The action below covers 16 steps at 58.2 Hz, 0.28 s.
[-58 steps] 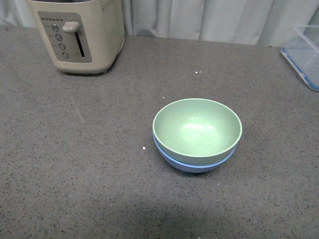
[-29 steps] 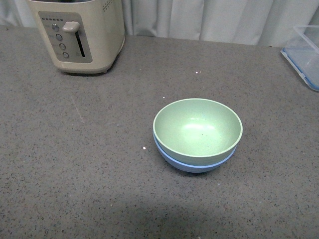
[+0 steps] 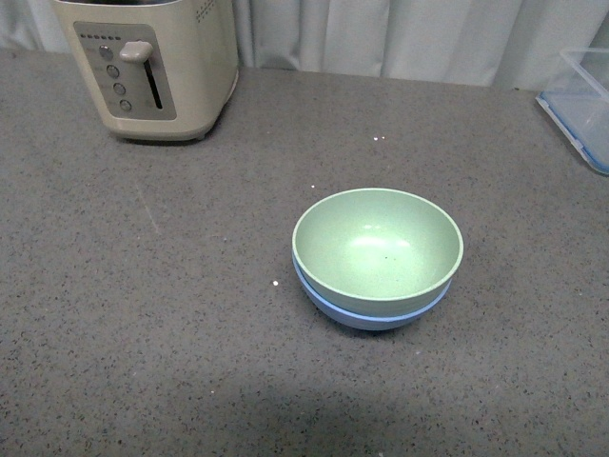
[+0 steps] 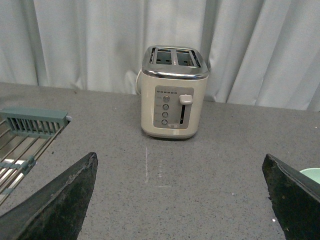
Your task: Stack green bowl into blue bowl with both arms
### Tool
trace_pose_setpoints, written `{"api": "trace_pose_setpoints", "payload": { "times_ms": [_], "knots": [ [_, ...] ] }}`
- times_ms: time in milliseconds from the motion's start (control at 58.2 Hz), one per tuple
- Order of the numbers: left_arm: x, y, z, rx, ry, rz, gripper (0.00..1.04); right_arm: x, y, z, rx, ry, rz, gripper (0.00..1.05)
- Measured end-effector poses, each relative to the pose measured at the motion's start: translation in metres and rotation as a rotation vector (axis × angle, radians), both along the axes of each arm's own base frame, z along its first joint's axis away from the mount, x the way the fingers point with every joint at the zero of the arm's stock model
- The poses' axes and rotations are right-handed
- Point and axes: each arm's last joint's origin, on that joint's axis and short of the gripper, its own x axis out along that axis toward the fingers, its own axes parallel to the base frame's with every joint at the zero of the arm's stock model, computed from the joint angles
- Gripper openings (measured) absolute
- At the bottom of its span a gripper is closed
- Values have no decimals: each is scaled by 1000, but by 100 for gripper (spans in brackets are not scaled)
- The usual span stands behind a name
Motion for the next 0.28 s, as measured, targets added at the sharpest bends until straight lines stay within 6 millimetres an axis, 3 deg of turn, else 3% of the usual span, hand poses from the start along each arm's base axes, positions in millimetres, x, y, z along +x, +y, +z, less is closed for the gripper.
{"api": "trace_pose_setpoints", "payload": {
  "times_ms": [275],
  "knots": [
    [0,0,0,0,0,0,98,0,0,0,0,0,0,96]
  ]
}}
